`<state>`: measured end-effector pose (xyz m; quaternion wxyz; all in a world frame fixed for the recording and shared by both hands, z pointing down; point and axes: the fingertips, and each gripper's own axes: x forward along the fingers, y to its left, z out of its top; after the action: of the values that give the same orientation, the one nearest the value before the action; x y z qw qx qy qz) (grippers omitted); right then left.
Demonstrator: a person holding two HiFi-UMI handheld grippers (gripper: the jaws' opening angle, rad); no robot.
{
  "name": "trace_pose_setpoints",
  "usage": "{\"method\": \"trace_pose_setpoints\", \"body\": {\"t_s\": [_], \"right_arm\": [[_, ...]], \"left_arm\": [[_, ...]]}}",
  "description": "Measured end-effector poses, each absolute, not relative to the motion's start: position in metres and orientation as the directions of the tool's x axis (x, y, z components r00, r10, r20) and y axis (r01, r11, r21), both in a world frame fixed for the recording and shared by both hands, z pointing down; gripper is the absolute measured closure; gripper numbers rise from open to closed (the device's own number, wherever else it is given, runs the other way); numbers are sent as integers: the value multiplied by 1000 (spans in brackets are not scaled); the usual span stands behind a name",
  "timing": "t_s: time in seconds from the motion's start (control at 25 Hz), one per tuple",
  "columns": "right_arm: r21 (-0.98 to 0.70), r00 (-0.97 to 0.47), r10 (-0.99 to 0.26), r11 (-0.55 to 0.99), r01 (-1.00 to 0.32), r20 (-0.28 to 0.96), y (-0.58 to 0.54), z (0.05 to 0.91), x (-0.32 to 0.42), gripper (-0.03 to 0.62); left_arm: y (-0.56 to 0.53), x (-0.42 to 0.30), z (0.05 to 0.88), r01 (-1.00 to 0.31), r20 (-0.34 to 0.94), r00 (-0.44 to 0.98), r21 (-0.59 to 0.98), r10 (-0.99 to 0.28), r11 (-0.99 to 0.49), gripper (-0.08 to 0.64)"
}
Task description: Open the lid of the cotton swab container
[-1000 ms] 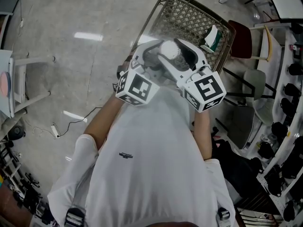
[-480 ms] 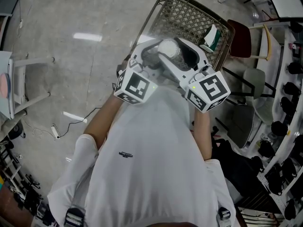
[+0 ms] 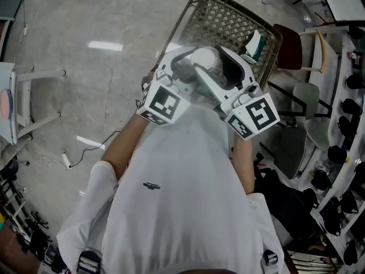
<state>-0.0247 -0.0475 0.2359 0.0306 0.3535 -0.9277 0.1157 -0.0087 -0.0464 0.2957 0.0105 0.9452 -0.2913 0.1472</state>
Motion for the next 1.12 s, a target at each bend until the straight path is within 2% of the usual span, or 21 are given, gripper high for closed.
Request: {"method": "trace_pose_setpoints", "body": {"t_s": [0.56,1.12], "right_arm": [[-98,-664,-745,658,-747,64,-44,215,4,353],[-107,-570,-821,564,-819,37,-42,212,38,390]], "left_arm": [[-44,-5,294,-540,292,790,-85,-539,-837,325],[-53,-14,288,-579,270,774,-67,-573,-813,327]]}}
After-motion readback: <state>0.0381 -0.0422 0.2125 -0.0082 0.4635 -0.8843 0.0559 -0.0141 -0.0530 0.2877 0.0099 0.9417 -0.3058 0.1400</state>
